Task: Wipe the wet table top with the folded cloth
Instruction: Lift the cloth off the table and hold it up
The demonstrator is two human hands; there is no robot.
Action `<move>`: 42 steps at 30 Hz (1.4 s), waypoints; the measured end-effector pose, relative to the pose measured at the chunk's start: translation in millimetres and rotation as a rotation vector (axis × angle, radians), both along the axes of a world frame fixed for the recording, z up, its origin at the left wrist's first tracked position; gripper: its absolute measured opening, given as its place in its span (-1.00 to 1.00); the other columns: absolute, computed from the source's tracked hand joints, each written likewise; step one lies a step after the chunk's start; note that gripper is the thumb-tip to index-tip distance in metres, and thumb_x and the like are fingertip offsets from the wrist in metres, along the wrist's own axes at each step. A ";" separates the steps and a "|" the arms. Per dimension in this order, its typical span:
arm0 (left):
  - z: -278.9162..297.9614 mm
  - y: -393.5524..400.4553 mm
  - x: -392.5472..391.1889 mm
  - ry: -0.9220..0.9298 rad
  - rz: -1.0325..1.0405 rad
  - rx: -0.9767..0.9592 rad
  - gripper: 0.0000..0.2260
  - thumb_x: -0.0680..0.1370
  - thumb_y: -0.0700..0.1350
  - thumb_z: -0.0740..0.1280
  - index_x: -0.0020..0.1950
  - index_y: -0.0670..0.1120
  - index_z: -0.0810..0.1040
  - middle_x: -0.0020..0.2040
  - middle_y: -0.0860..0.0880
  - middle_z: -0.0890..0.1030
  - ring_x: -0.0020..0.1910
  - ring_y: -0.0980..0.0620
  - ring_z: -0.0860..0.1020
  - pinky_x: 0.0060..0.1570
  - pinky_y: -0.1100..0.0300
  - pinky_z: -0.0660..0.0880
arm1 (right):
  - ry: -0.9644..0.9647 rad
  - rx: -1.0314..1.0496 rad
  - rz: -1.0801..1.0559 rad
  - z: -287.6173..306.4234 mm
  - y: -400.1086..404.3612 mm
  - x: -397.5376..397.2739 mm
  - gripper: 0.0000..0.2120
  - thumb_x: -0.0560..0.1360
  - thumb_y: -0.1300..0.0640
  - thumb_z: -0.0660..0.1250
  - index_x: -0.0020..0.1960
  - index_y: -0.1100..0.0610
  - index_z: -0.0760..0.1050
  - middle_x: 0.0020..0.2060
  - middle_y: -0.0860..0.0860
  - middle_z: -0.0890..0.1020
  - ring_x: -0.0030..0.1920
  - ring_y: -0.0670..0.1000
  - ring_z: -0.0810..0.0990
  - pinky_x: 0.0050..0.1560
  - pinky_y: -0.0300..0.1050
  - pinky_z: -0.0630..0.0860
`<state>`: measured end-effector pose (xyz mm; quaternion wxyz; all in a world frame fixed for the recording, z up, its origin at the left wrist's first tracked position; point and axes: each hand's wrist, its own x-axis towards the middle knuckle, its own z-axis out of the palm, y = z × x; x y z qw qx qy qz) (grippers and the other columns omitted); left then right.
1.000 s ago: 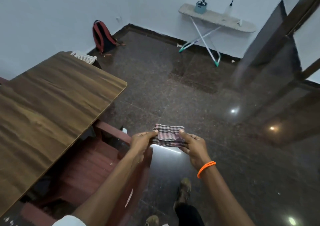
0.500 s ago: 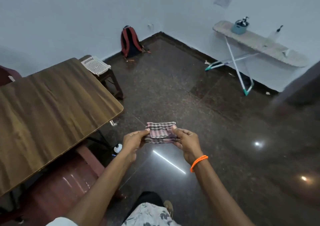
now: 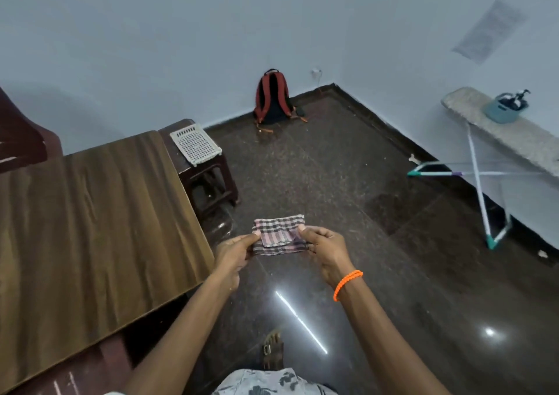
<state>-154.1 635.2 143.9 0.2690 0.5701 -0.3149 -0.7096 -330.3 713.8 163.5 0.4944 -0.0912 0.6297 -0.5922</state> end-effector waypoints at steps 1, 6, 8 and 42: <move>0.2 -19.2 -9.0 0.000 0.022 0.004 -0.91 0.53 -0.16 0.51 -0.03 -0.17 0.71 -0.24 -0.03 0.74 -0.29 0.10 0.67 -0.05 0.18 0.57 | 0.018 -0.005 0.028 2.5 -22.3 -11.3 -0.85 0.41 0.25 0.49 -0.08 0.32 0.64 -0.10 0.29 0.68 -0.13 0.17 0.65 -0.09 0.00 0.62; 3.6 -116.9 -41.8 0.000 0.134 -0.010 -0.95 0.52 -0.17 0.51 -0.09 -0.14 0.69 -0.38 0.06 0.69 -0.45 0.21 0.62 -0.18 0.23 0.55 | 0.025 -0.002 0.120 10.2 -136.2 -52.4 -0.82 0.40 0.25 0.50 -0.06 0.35 0.63 -0.13 0.29 0.68 -0.08 0.25 0.65 0.06 0.20 0.59; 2.9 -150.6 -51.1 -0.005 0.176 -0.019 -0.94 0.53 -0.17 0.50 -0.07 -0.15 0.69 -0.39 0.06 0.69 -0.45 0.22 0.62 -0.18 0.24 0.56 | 0.041 0.012 0.161 10.6 -177.8 -62.6 -0.80 0.41 0.24 0.50 -0.05 0.35 0.63 -0.13 0.29 0.69 -0.06 0.27 0.66 0.06 0.20 0.59; -156.7 -708.1 -31.6 -0.647 0.332 0.187 -0.83 0.58 -0.16 0.38 0.06 -0.14 0.75 -0.02 -0.17 0.73 -0.01 -0.18 0.68 0.02 -0.02 0.64 | 0.329 0.369 0.784 -194.0 -829.0 -20.0 -0.78 0.28 0.31 0.56 -0.11 0.32 0.63 -0.29 0.18 0.68 -0.33 0.02 0.59 -0.29 -0.17 0.53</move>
